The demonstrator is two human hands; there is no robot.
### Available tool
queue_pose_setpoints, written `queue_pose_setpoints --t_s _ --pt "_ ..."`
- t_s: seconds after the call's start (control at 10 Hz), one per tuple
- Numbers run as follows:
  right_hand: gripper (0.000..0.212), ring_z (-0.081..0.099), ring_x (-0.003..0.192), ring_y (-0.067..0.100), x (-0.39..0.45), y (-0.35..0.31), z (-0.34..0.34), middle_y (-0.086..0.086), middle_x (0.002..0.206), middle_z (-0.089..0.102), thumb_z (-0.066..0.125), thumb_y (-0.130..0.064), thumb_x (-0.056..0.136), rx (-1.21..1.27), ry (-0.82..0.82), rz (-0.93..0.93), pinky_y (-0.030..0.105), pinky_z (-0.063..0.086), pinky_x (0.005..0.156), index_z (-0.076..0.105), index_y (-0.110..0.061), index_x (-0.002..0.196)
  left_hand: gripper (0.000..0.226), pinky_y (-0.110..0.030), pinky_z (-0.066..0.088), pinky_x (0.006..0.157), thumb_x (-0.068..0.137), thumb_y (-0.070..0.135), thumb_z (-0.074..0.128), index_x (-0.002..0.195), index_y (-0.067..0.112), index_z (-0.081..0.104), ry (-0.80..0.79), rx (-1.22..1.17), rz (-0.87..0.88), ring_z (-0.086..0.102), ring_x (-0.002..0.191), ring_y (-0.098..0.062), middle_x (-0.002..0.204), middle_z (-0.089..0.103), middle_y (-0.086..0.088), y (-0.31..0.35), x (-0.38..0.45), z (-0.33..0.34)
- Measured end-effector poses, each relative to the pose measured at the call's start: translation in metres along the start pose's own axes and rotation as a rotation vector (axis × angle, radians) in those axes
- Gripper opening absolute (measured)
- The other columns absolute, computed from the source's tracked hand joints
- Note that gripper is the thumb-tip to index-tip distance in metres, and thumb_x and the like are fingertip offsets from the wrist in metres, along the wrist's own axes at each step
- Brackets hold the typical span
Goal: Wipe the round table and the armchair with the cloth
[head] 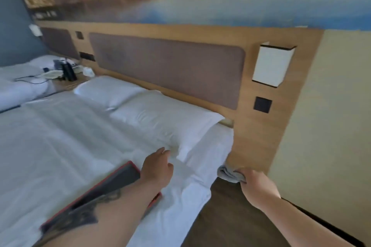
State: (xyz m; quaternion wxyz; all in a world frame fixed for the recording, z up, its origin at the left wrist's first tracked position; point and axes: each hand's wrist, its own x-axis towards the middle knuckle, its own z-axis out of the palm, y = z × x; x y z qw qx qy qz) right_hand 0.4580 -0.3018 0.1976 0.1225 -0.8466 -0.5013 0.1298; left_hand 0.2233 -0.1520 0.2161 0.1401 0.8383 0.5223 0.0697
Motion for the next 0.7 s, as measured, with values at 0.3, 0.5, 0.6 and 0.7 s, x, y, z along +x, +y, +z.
queue_pose_setpoints --t_s 0.3,0.5,0.6,0.7 --pt "0.031 0.056 0.083 0.013 0.079 -0.184 0.083 -0.006 0.101 0.063 0.041 -0.011 0.089 0.016 -0.227 -0.427 0.024 0.043 0.068 0.060 -0.028 0.106 0.049 -0.031 0.026 0.112 0.097 0.020 0.039 0.145 0.025 0.035 0.036 0.003 -0.412 0.034 0.138 -0.020 0.156 0.025 0.005 -0.158 -0.020 -0.029" --pt "0.023 0.061 0.097 0.016 0.124 -0.266 0.129 -0.003 0.108 0.064 0.049 -0.019 0.094 -0.100 -0.287 -0.762 0.025 0.047 0.081 0.058 -0.023 0.115 0.051 -0.030 0.022 0.114 0.098 0.021 0.040 0.147 0.026 0.031 0.108 -0.052 -0.670 0.029 0.140 -0.018 0.158 0.019 0.008 -0.195 -0.028 -0.034" --pt "0.043 0.057 0.111 0.018 0.135 -0.289 0.147 -0.004 0.122 0.059 0.061 -0.029 0.089 -0.127 -0.332 -0.917 0.028 0.047 0.092 0.050 -0.023 0.131 0.051 -0.030 0.024 0.115 0.097 0.022 0.041 0.147 0.027 0.032 0.172 -0.054 -0.745 0.030 0.140 -0.018 0.158 0.020 0.008 -0.200 -0.026 -0.034" --pt "0.065 0.050 0.122 0.019 0.138 -0.292 0.158 -0.004 0.138 0.050 0.067 -0.028 0.083 -0.184 -0.450 -0.919 0.032 0.043 0.100 0.038 -0.024 0.142 0.051 -0.031 0.024 0.115 0.097 0.023 0.042 0.147 0.028 0.032 0.178 -0.043 -0.788 0.029 0.140 -0.018 0.157 0.020 0.009 -0.203 -0.018 -0.039"
